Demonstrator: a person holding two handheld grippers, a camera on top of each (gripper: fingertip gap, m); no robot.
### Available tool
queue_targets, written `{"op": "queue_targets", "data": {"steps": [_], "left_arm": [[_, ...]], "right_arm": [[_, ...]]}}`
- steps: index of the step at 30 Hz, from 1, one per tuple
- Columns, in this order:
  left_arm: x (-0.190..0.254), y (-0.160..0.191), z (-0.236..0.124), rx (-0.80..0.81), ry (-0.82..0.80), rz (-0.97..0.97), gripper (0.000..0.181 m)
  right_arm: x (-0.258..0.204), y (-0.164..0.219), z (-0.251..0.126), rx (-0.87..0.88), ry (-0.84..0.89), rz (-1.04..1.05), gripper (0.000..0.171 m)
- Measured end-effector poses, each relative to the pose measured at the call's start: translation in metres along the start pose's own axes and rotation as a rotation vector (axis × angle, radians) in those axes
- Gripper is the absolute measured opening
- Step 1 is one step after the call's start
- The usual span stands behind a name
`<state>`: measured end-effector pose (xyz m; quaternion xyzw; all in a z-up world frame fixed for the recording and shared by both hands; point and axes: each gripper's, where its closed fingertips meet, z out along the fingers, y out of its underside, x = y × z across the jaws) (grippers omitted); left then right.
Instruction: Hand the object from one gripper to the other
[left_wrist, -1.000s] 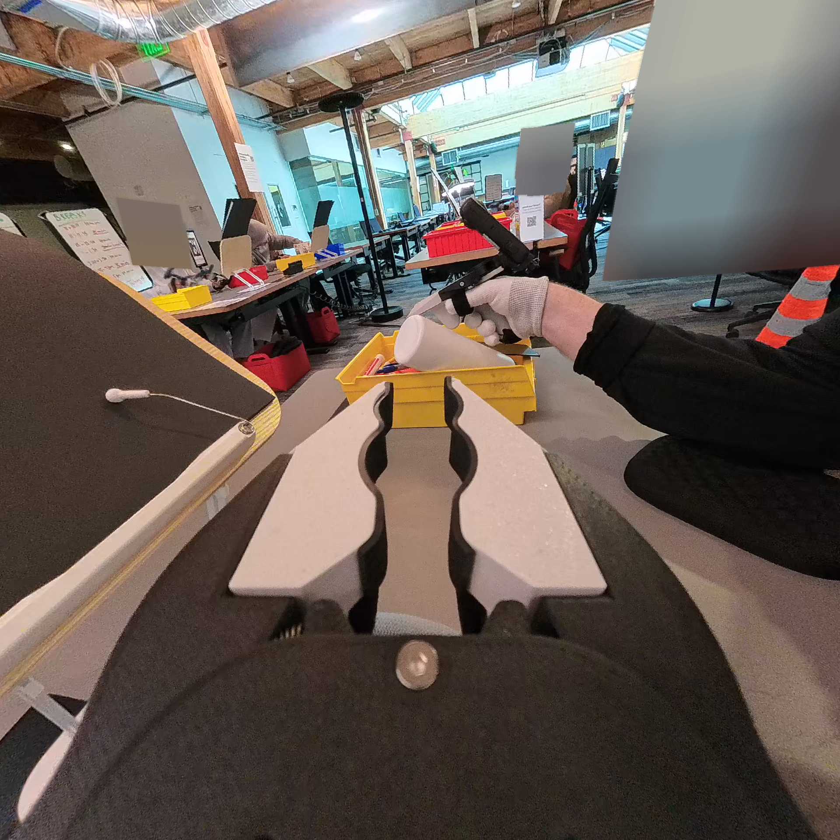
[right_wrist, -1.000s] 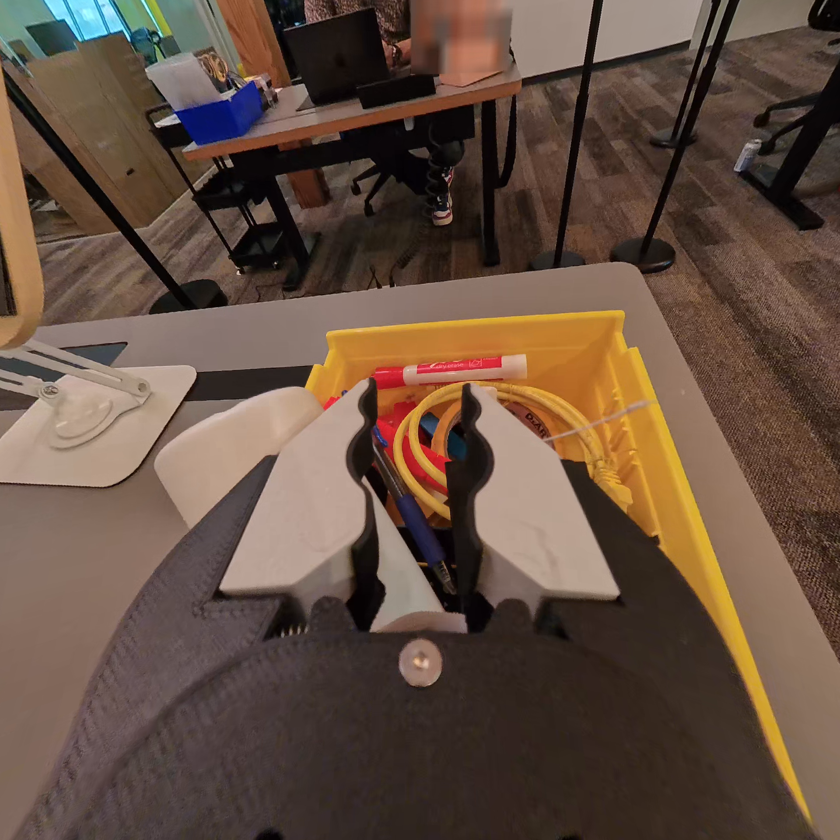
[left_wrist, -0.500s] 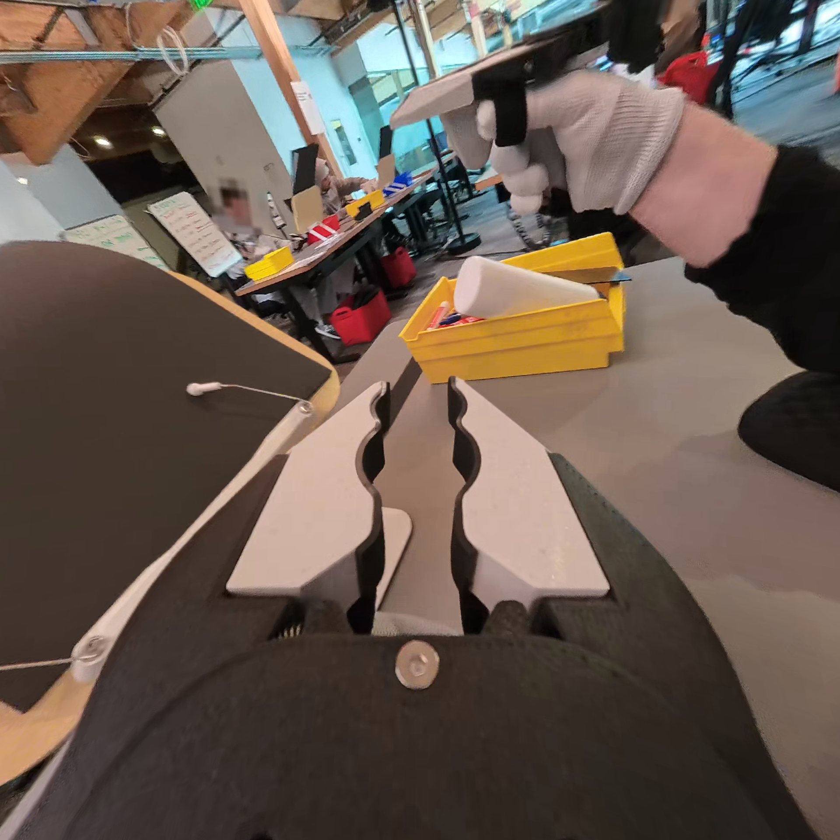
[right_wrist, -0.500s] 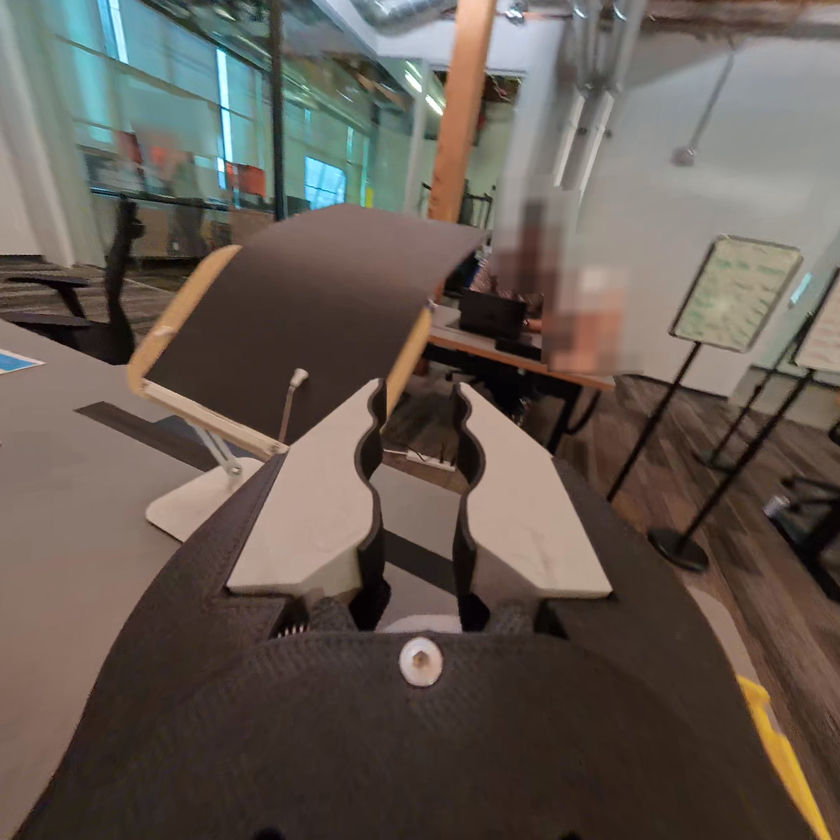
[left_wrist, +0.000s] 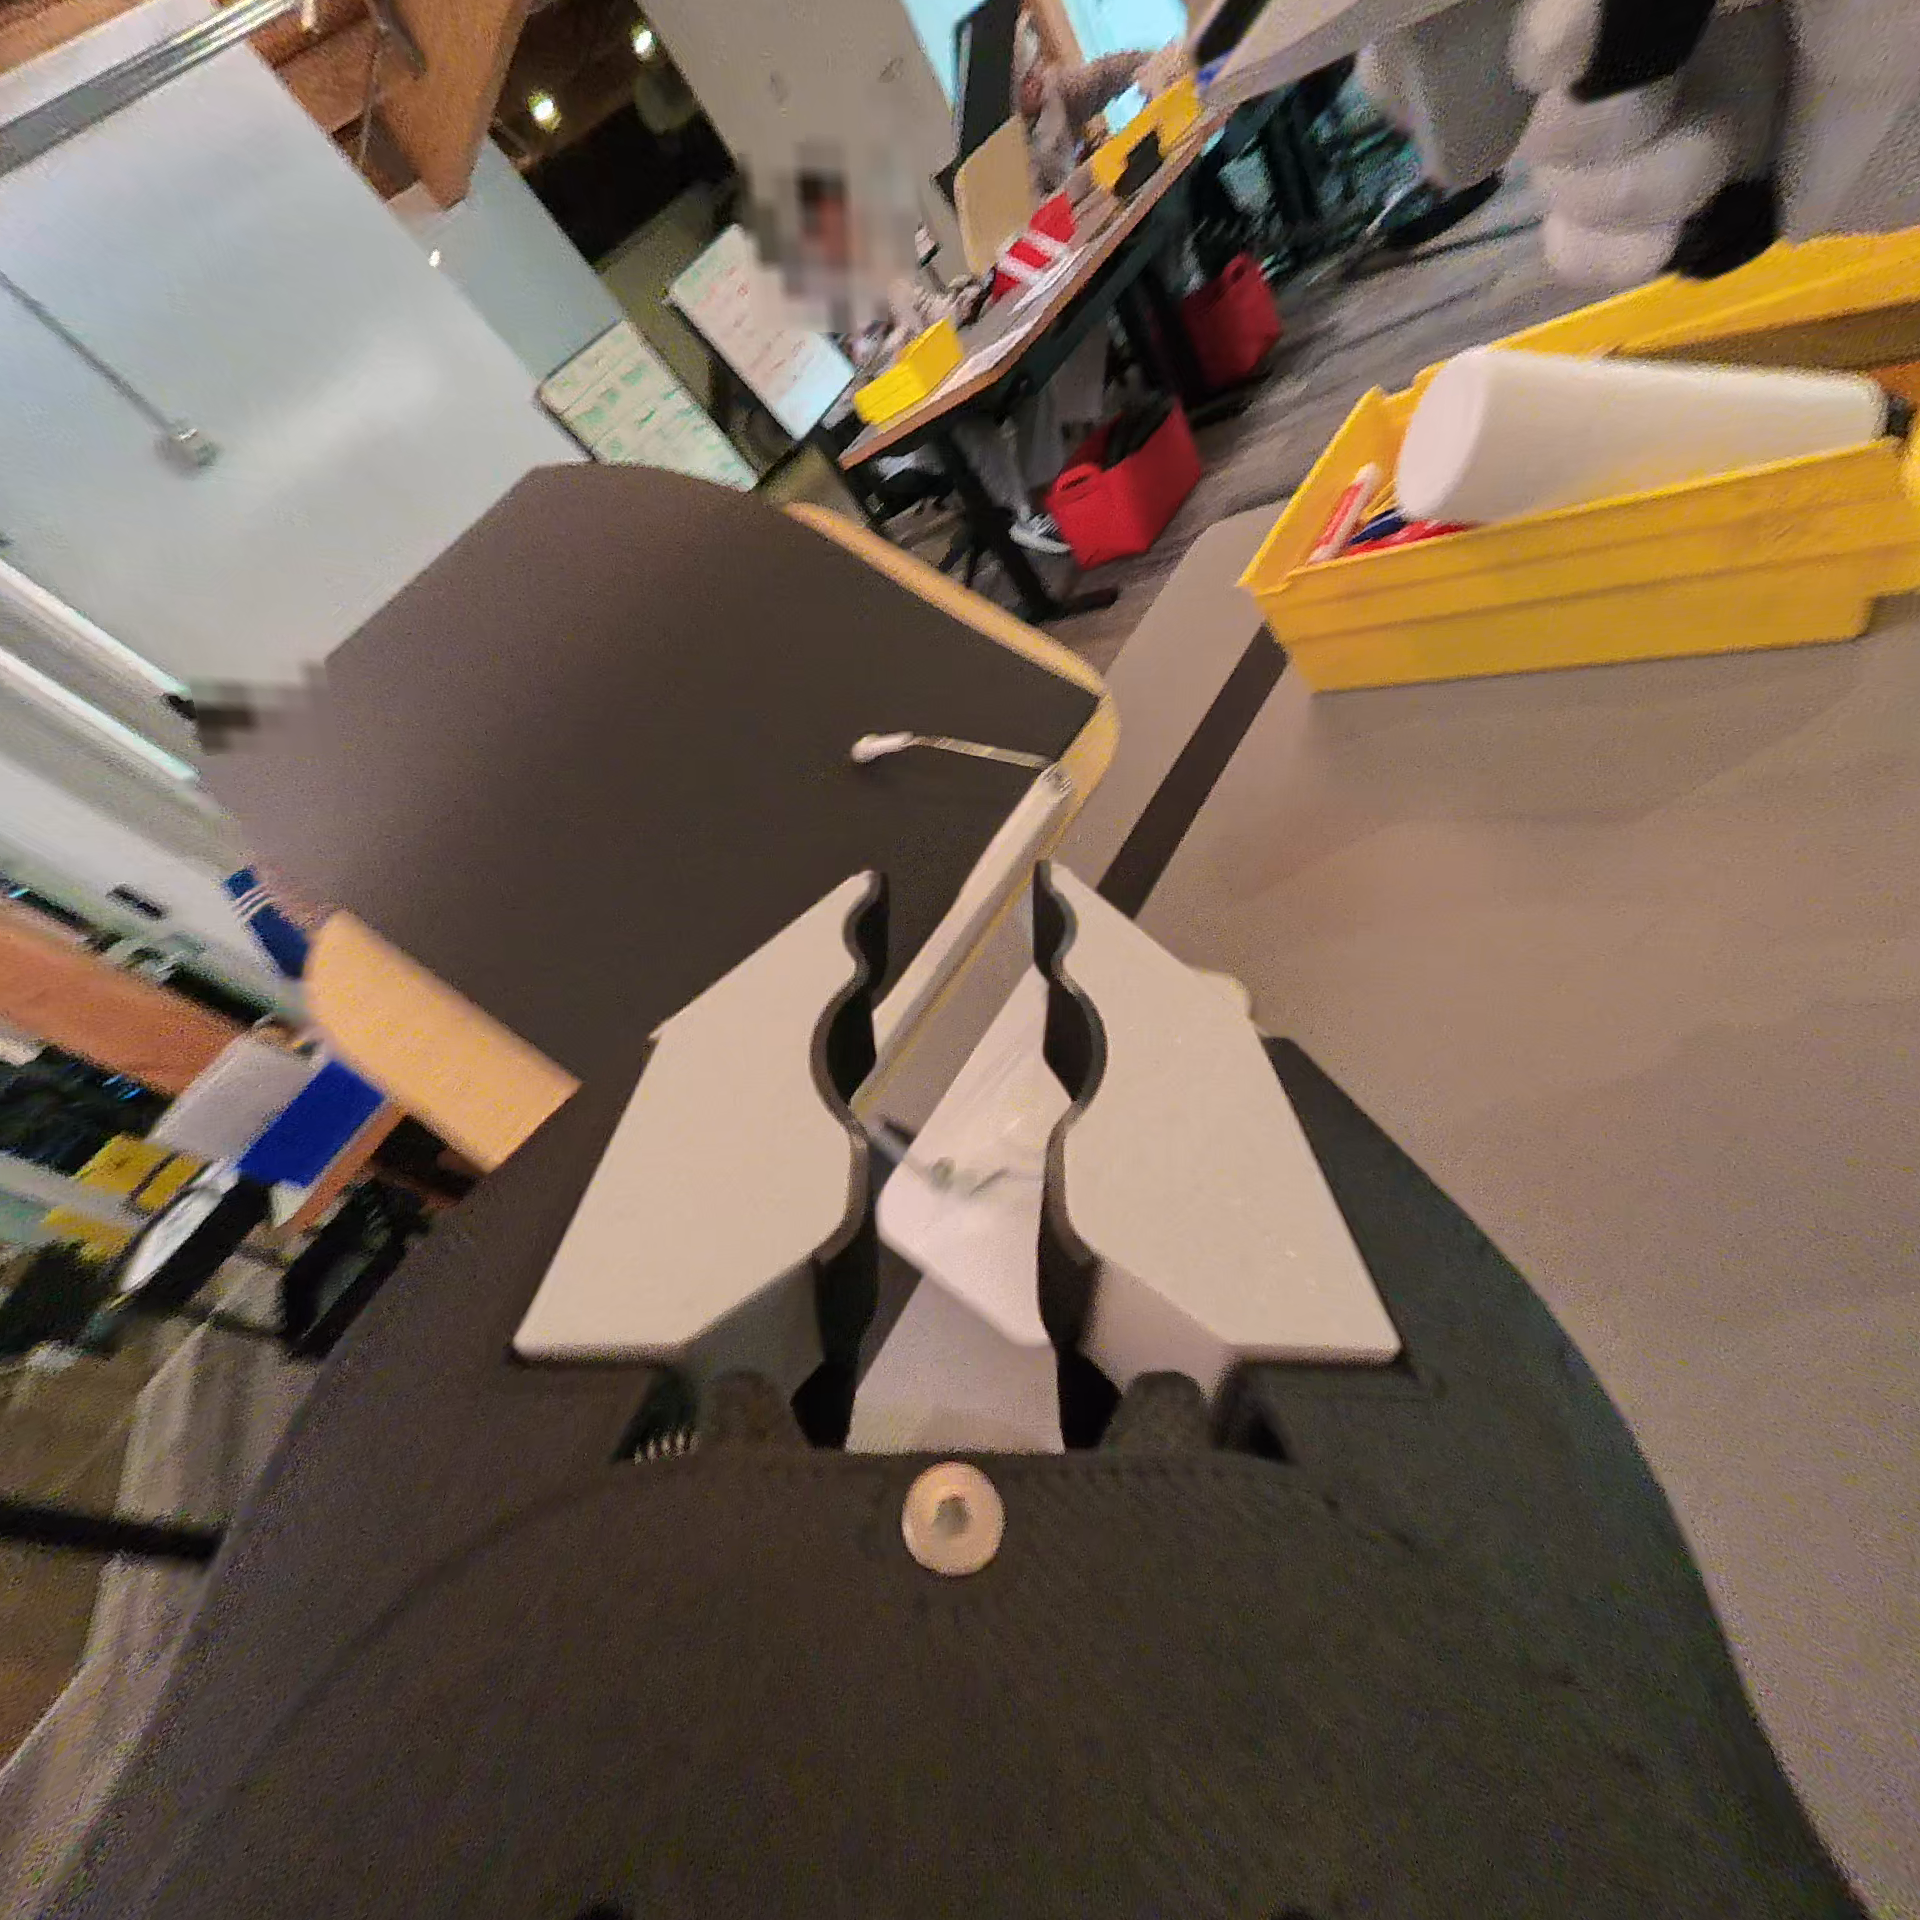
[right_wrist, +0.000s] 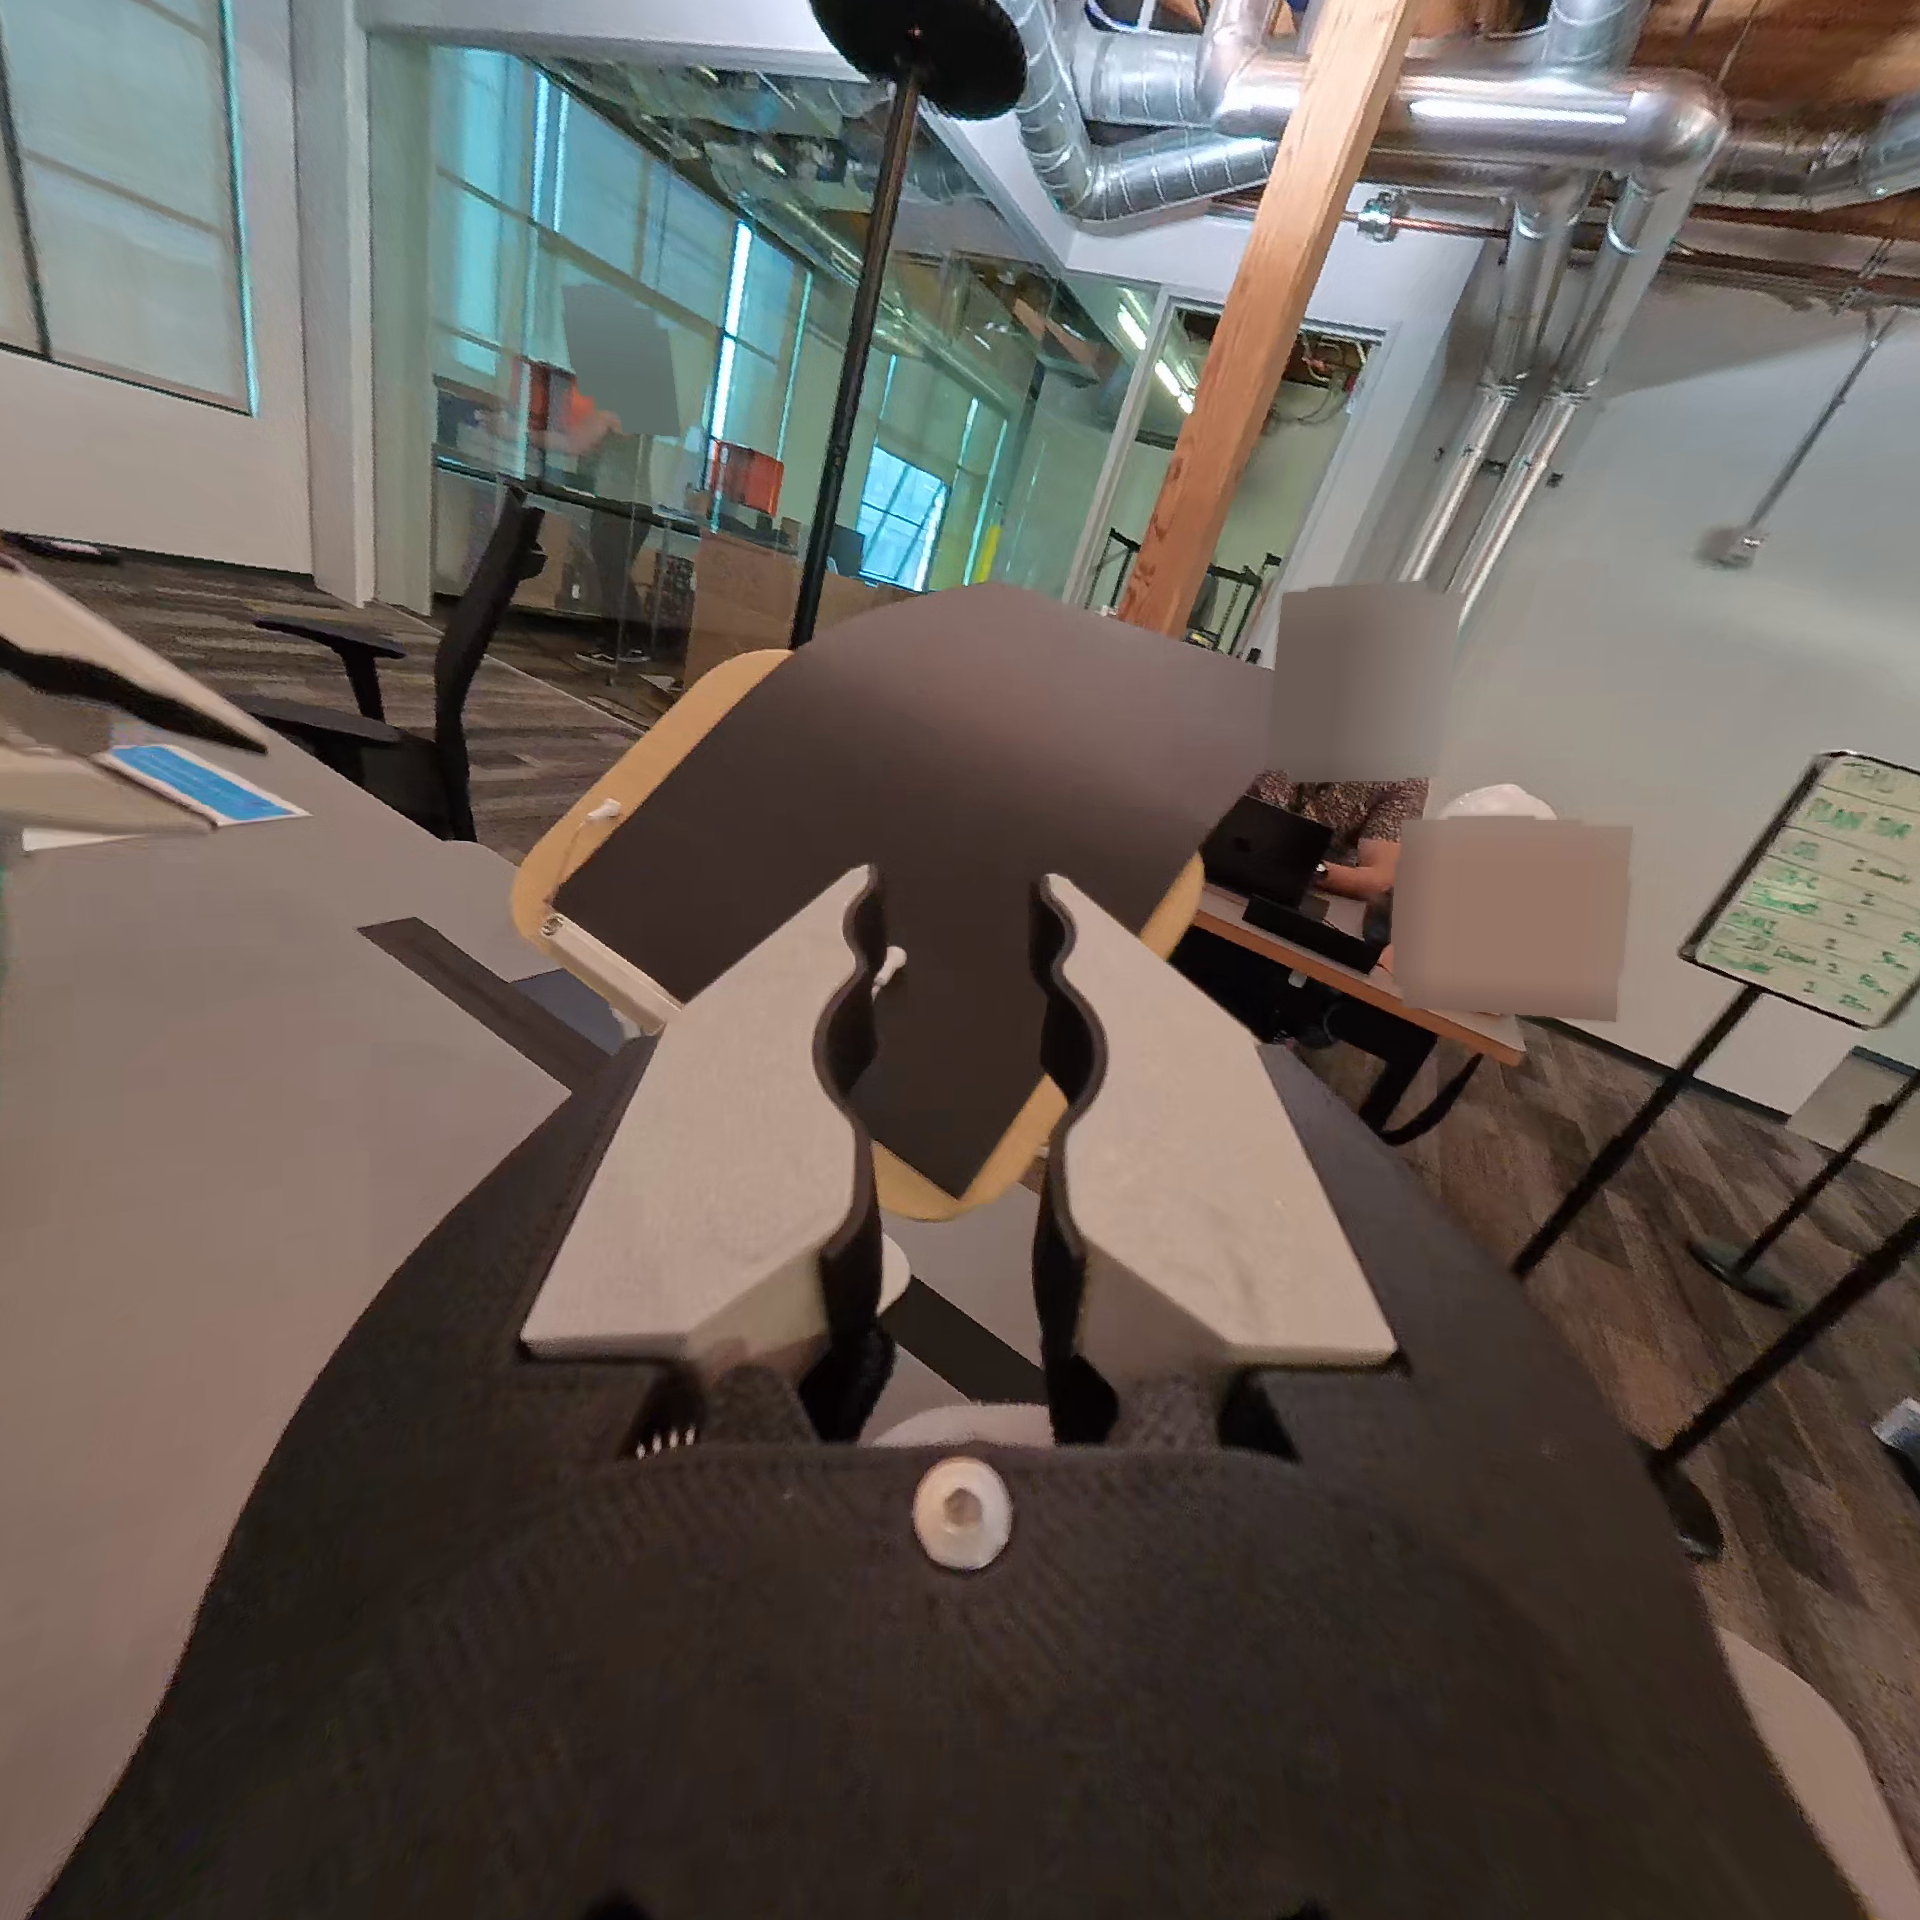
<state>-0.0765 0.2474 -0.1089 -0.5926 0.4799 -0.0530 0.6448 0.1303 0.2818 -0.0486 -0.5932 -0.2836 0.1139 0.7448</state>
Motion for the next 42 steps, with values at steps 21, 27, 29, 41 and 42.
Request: {"op": "queue_targets", "data": {"steps": [21, 27, 29, 41, 42], "left_arm": [[-0.063, 0.227, -0.338, -0.558, -0.364, -0.218, 0.018], [-0.018, 0.275, -0.360, -0.629, -0.216, -0.256, 0.019], [-0.007, 0.292, -0.365, -0.684, -0.176, -0.253, 0.019], [0.034, 0.346, -0.373, -0.862, 0.018, -0.280, 0.028], [0.035, 0.349, -0.373, -0.868, 0.020, -0.279, 0.030]], "right_arm": [[-0.168, 0.056, 0.077, 0.033, -0.453, 0.117, 0.022], [-0.207, 0.113, 0.095, -0.088, -0.525, 0.115, 0.022], [-0.216, 0.128, 0.098, -0.116, -0.542, 0.108, 0.022], [-0.231, 0.164, 0.102, -0.192, -0.578, 0.113, 0.022], [-0.231, 0.166, 0.102, -0.195, -0.578, 0.117, 0.022]]}}
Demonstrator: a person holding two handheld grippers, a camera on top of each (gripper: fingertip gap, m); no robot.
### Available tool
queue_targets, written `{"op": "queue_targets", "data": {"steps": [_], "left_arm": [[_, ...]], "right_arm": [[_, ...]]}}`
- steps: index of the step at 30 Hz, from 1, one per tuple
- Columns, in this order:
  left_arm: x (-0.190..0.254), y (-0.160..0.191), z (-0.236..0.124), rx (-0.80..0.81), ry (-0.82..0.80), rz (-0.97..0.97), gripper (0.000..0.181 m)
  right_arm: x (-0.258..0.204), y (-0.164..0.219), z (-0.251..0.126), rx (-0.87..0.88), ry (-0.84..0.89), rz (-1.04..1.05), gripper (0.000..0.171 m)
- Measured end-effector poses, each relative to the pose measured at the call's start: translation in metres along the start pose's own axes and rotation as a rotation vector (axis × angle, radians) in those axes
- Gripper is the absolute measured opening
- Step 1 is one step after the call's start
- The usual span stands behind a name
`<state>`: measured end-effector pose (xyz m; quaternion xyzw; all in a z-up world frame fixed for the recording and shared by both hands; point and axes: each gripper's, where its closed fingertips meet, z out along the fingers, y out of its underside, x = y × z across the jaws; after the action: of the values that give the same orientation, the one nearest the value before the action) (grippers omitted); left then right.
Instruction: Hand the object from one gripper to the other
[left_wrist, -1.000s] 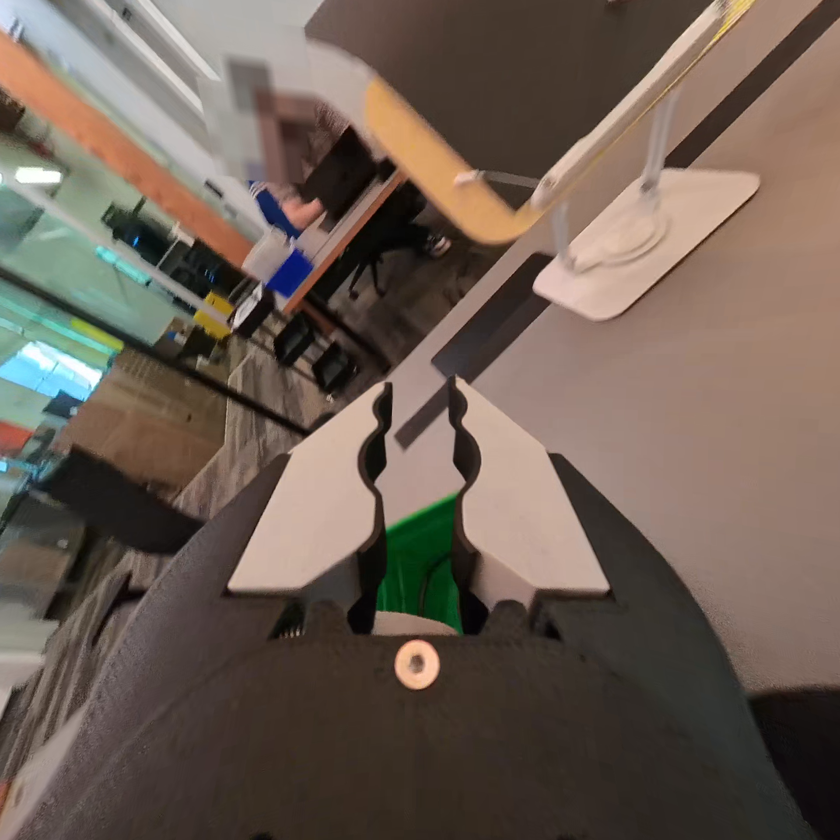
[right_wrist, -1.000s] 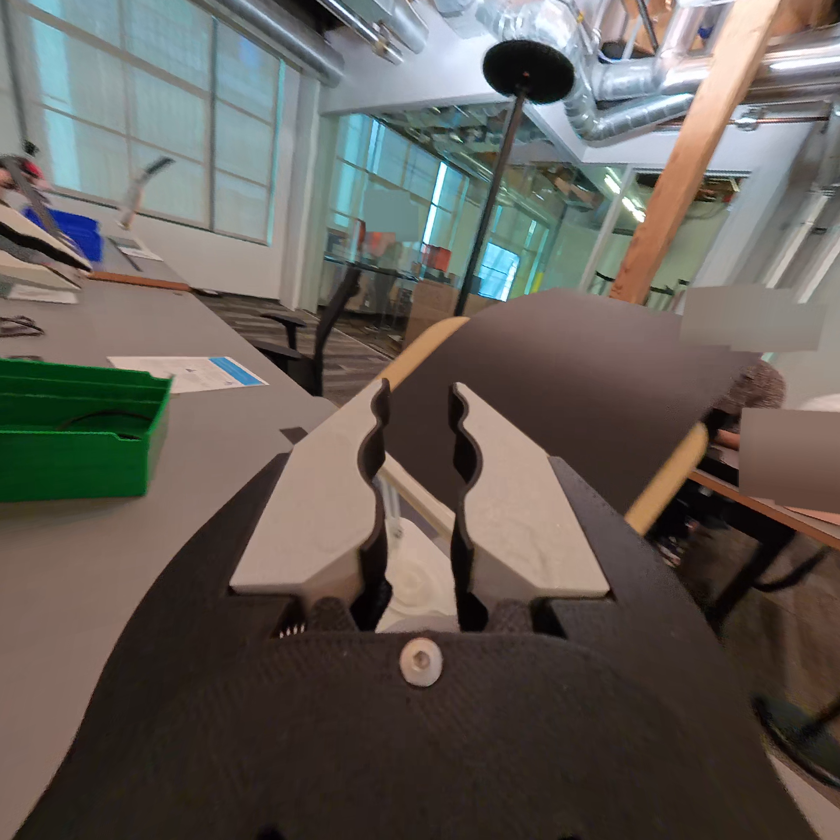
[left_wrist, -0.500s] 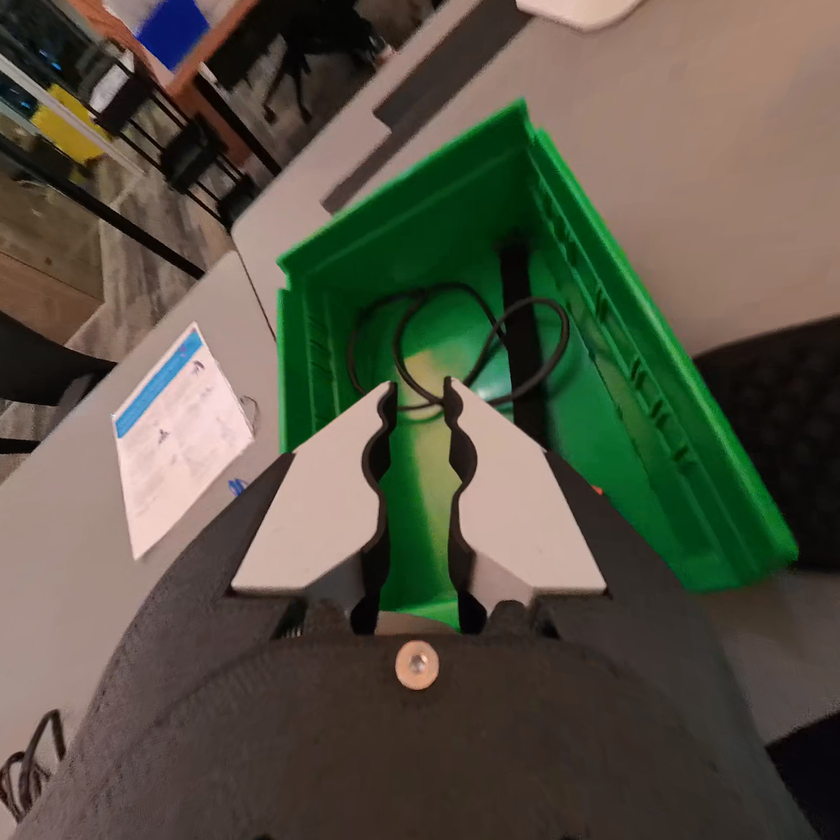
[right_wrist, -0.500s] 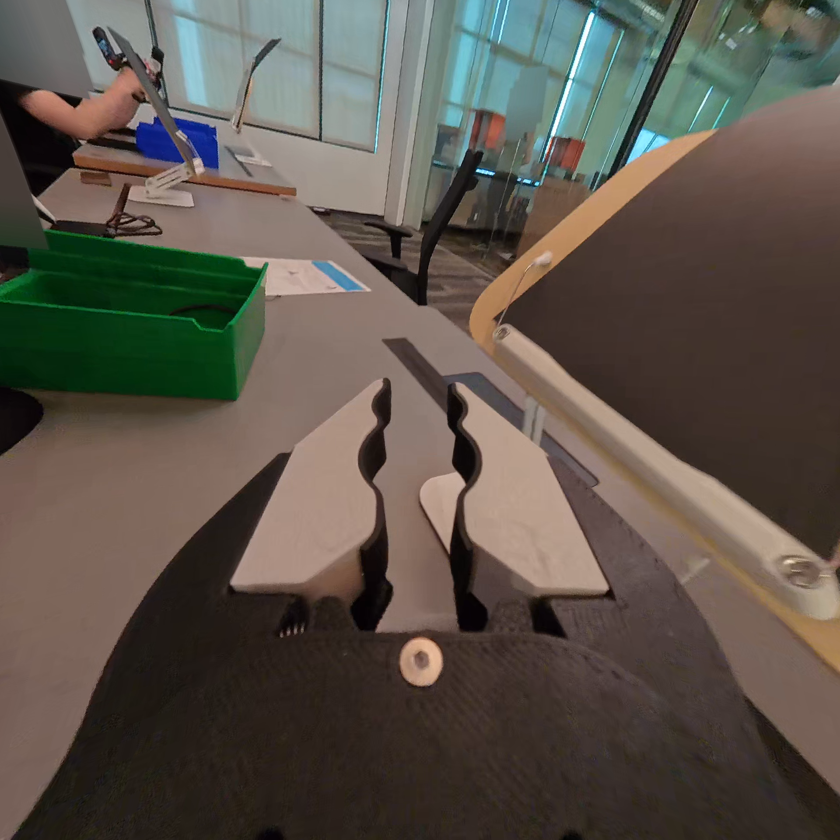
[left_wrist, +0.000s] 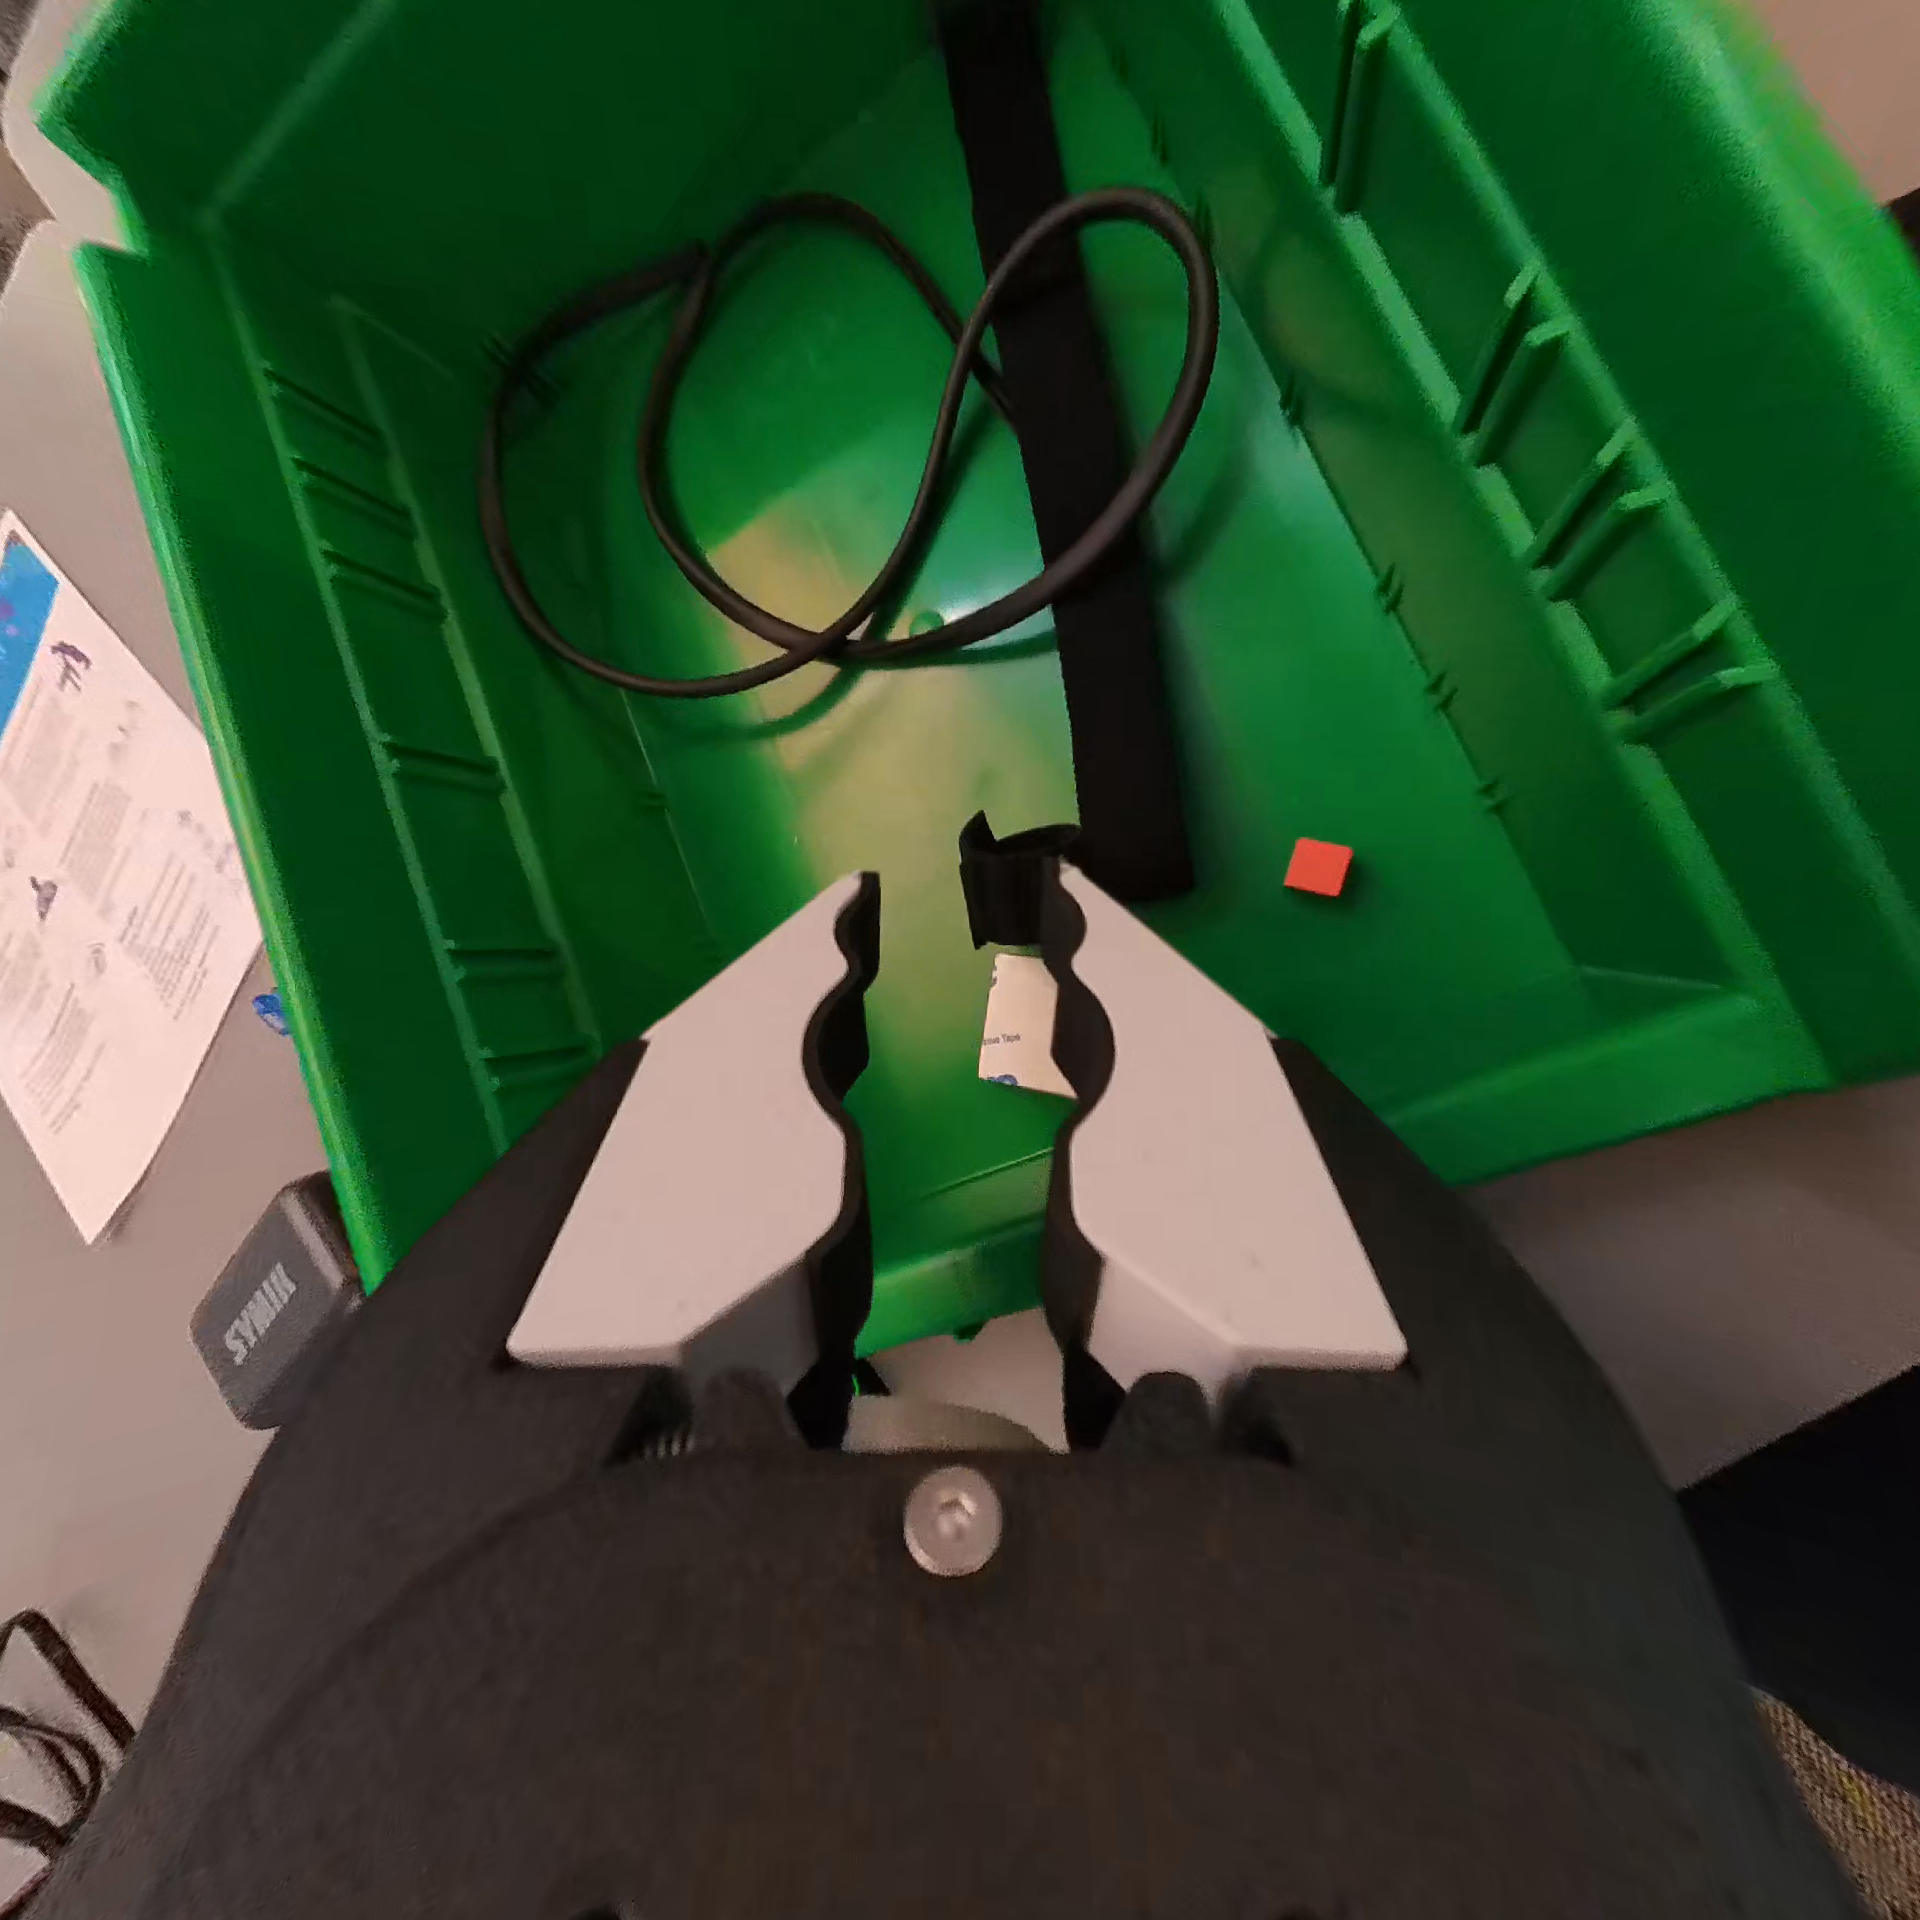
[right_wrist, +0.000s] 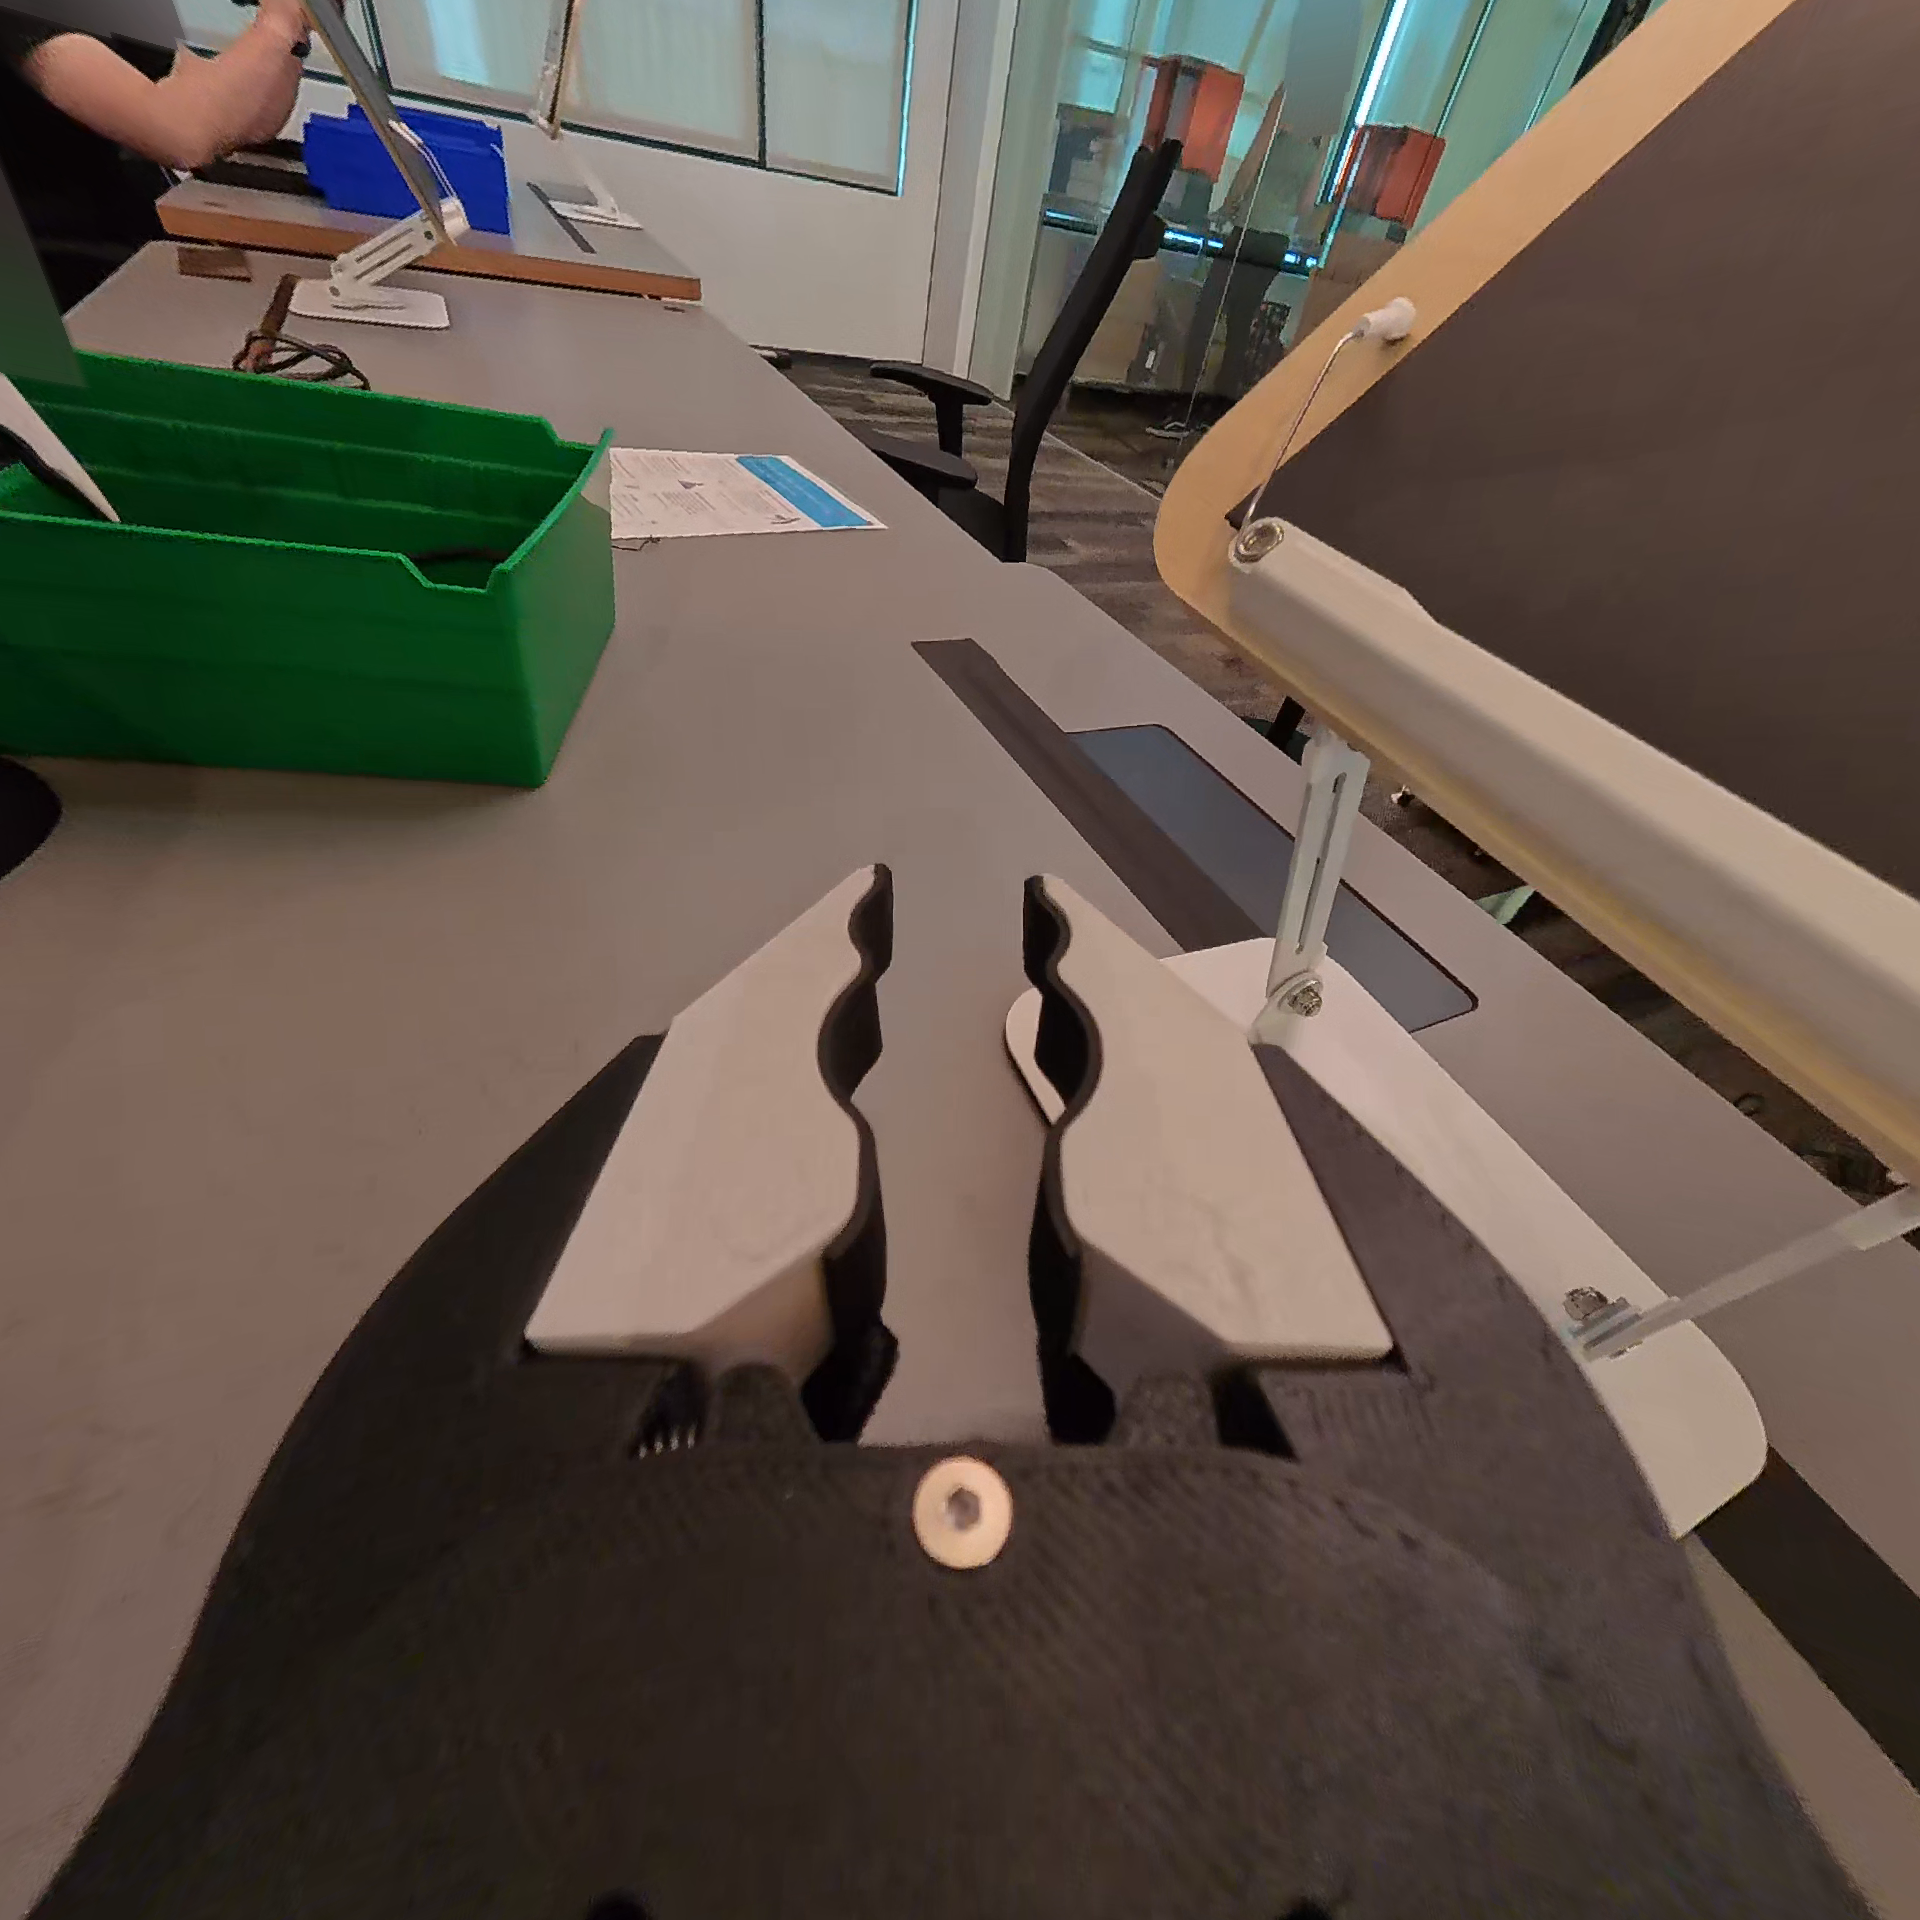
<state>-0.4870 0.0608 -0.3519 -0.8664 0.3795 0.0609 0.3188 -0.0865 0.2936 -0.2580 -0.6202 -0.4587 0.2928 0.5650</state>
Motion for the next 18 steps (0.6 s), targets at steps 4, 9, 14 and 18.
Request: {"op": "queue_targets", "data": {"steps": [4, 9, 14, 18], "left_arm": [[-0.003, 0.006, 0.000, 0.001, -0.013, -0.007, 0.030], [0.000, -0.015, -0.009, 0.099, 0.004, 0.013, 0.030], [0.001, -0.037, -0.002, 0.120, 0.013, 0.083, 0.030], [0.006, -0.038, 0.013, 0.059, 0.043, 0.120, 0.032]], "right_arm": [[-0.002, 0.004, 0.002, -0.013, -0.003, -0.005, 0.022], [-0.008, 0.015, 0.009, -0.054, -0.015, -0.031, 0.023], [-0.011, 0.024, 0.013, -0.079, -0.027, -0.034, 0.023], [-0.011, 0.029, 0.014, -0.088, -0.030, -0.025, 0.023]]}}
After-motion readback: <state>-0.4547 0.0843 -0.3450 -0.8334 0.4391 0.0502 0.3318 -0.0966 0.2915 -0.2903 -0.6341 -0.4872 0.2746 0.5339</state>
